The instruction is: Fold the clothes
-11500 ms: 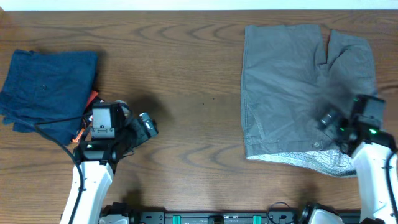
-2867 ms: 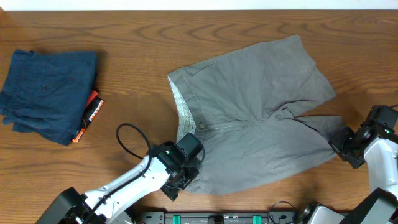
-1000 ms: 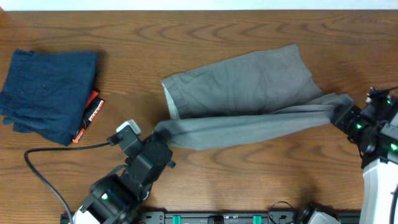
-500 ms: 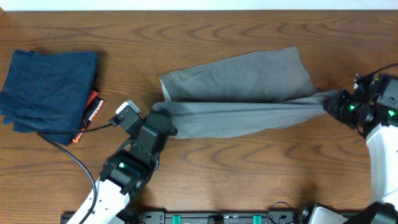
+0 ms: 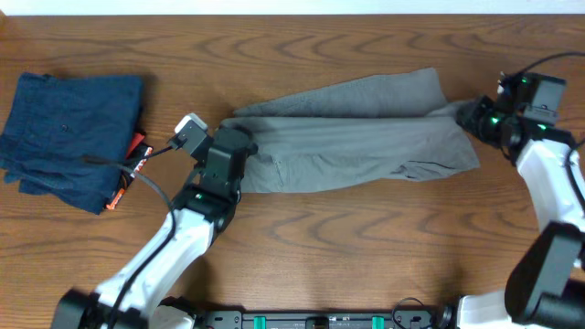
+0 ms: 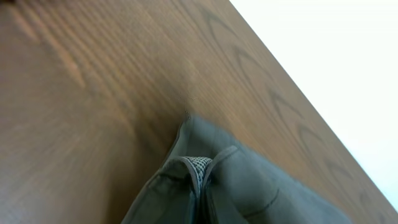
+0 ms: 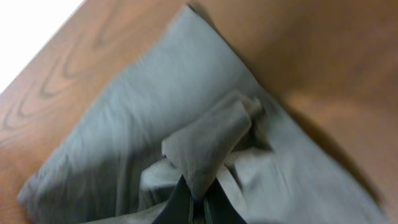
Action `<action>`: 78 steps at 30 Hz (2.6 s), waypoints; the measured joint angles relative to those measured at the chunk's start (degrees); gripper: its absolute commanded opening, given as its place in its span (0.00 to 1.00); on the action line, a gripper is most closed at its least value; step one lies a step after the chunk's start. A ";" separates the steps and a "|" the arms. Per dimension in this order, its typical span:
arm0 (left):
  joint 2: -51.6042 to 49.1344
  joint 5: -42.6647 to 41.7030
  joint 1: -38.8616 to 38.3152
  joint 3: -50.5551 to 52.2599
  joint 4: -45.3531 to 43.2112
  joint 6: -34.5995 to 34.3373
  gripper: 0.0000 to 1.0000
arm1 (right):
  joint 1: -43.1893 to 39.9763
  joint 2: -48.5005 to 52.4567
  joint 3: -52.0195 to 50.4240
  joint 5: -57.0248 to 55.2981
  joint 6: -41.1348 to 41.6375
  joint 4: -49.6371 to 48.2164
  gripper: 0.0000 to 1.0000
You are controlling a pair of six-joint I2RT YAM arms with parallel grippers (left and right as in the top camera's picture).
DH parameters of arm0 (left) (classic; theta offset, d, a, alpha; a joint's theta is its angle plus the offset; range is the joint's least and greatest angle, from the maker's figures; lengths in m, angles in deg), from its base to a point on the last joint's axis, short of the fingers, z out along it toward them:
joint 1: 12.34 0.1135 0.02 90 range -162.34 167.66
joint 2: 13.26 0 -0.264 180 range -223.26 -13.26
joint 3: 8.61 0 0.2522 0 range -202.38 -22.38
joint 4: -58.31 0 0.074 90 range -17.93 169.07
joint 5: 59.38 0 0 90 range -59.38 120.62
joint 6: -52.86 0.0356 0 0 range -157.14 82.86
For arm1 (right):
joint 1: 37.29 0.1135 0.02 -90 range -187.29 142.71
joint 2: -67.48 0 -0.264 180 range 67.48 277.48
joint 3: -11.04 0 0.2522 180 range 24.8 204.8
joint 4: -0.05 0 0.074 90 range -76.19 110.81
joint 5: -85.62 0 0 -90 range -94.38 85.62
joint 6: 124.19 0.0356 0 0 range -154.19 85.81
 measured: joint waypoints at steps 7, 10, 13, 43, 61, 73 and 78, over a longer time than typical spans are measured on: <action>-12.39 0.63 1.57 -0.04 -15.63 4.42 0.06 | 7.04 7.23 0.17 -8.83 -2.84 -15.67 0.07; -16.55 1.01 1.70 -0.20 -20.79 8.37 0.06 | 10.23 10.21 0.26 -12.87 -4.98 -21.70 0.14; -20.48 1.42 1.92 -1.01 -21.38 12.50 0.06 | 12.41 12.94 0.28 -15.74 -6.08 -26.01 0.20; -14.95 -32.48 8.02 -7.23 4.74 20.55 0.37 | 6.29 11.04 1.09 -19.34 -10.12 4.17 0.62; -19.28 -36.44 5.92 -9.57 19.71 21.59 0.39 | 2.14 14.78 3.76 -27.17 -1.86 29.05 0.37; -12.39 -41.68 6.51 -6.97 24.44 25.49 0.40 | -2.29 3.08 0.17 -19.41 -9.18 20.20 0.62; -4.63 -40.52 7.32 -6.97 20.15 26.10 0.41 | -2.10 -2.80 0.50 -11.15 -15.43 13.62 0.61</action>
